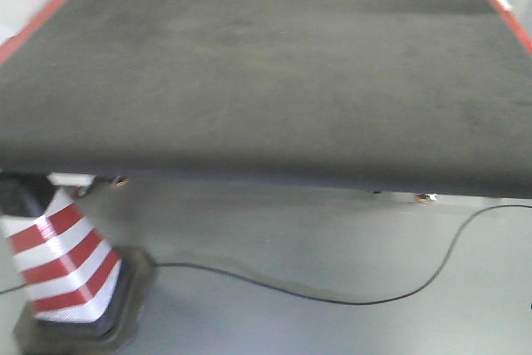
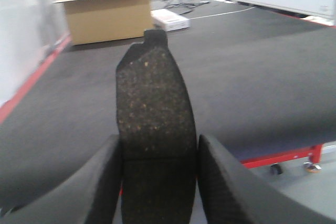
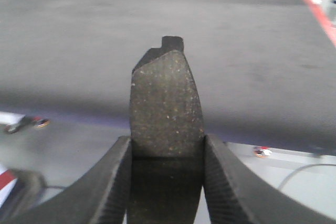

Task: Move and align brake pads A on conveyor
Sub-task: 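Stop the base in front of the grey conveyor belt, then lower the left gripper with its brake pad toward the belt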

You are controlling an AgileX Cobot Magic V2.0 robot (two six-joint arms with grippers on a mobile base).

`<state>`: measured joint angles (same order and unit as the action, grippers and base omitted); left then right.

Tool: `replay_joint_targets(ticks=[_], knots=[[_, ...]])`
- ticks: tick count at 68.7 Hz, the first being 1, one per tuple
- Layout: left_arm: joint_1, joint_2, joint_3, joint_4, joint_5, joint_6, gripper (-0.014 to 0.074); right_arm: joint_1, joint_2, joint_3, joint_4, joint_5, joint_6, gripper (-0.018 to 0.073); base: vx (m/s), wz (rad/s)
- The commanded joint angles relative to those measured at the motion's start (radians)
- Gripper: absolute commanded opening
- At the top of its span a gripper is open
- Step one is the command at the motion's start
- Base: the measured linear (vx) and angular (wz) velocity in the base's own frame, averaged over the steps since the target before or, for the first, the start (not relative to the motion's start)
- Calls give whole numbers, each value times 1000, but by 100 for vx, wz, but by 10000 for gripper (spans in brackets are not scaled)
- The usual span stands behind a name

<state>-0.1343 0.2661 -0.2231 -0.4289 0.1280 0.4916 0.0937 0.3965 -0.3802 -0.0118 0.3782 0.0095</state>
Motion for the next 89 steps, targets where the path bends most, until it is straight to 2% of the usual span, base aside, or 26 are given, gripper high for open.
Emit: replay_joint_targets(ticks=[1,21,59,89], knots=[[-4,7,-32,-17,-92,-7,57,-2,3,-30,-9,-92,-4,36,26,-46],[-4,7,-32,-17,-92,-7,57,-2,3,-30,-9,-92,-4,36,31,-25],[-4,9,-32,-17,-90,-7,57,-2,6,-30,-9,-93,-10,36,35,2],[-4,8,-32,-17,-89,-7,57,-2,8,-30,-9,-93,-10,36,12,1]])
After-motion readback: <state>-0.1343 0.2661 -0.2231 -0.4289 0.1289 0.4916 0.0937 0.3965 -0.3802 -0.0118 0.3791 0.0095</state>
